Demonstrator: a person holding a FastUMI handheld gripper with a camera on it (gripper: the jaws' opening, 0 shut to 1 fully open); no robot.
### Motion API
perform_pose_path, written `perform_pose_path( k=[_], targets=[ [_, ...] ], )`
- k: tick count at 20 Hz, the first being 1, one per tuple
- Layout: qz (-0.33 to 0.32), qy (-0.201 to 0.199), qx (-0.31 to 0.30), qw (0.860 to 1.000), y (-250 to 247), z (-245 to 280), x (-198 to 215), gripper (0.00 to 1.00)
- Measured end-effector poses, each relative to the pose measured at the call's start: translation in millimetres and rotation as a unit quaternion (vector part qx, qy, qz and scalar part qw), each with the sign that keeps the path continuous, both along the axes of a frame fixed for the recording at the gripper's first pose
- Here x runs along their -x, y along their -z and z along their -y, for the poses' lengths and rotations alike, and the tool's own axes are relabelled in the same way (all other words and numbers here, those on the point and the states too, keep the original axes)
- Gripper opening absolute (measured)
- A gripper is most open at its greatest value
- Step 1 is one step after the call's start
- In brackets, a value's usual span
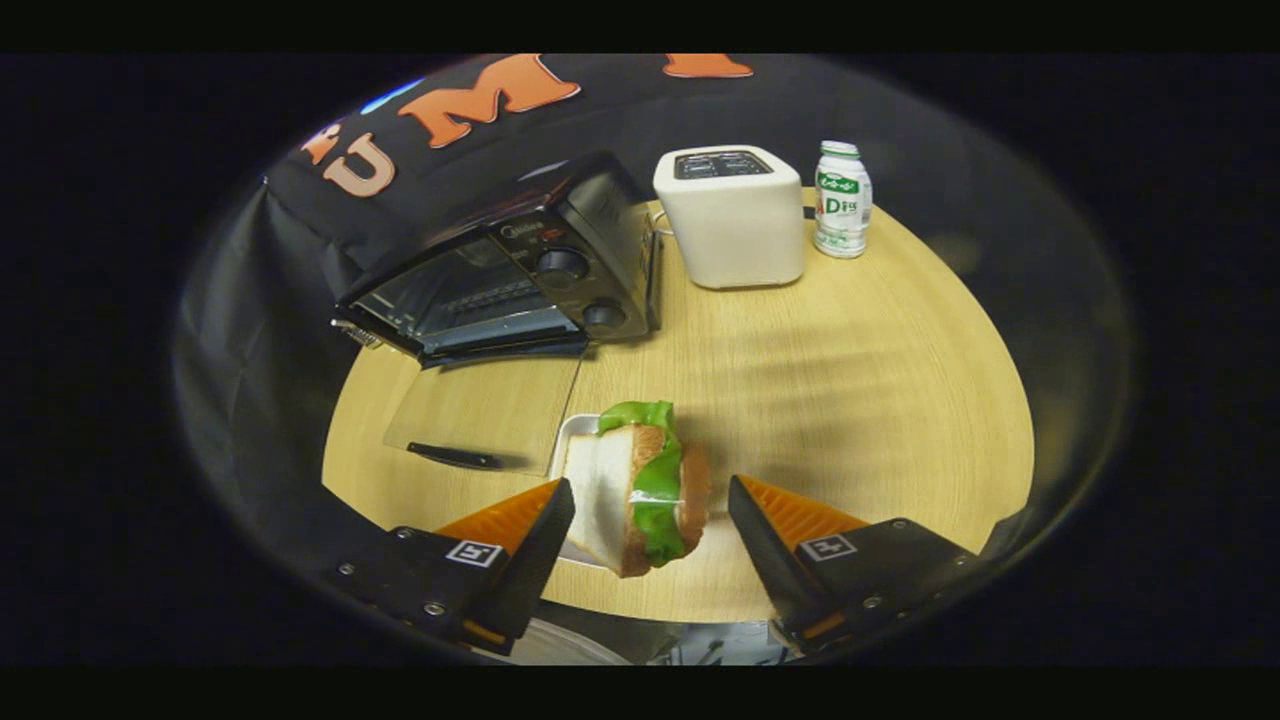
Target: Open the toaster oven, put the food inside, and close the toaster oven door.
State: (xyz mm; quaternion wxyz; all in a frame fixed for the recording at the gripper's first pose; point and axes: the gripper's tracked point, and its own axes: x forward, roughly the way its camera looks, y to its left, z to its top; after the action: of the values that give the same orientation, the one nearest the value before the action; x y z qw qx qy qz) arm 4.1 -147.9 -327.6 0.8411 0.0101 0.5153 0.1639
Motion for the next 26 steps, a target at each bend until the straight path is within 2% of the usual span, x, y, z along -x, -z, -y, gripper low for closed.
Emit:
perform_pose_path(
  k=[1,3,6,9,11,17,21,26],
  targets=[
    [-0.017,-0.010,-0.002,1.000,3.6,-2.2,2.3,0.83],
    [-0.039,-0.033,0.008,0.999,10.8,0.7,6.3,0.71],
    [-0.050,-0.036,-0.013,0.998,4.2,-4.5,5.6,0.57],
    [-0.051,-0.030,-0.044,0.997,-10.4,-14.5,4.3,0.38],
    [-0.038,-0.038,-0.026,0.998,-14.9,-10.7,3.3,0.32],
    [-0.006,-0.062,0.011,0.998,-36.4,-9.1,7.1,0.29],
    [0.036,-0.024,0.001,0.999,-64.3,-12.9,-4.9,0.29],
    [0.090,0.005,-0.029,0.995,-104.5,-30.3,-11.9,0.29]
  ],
)
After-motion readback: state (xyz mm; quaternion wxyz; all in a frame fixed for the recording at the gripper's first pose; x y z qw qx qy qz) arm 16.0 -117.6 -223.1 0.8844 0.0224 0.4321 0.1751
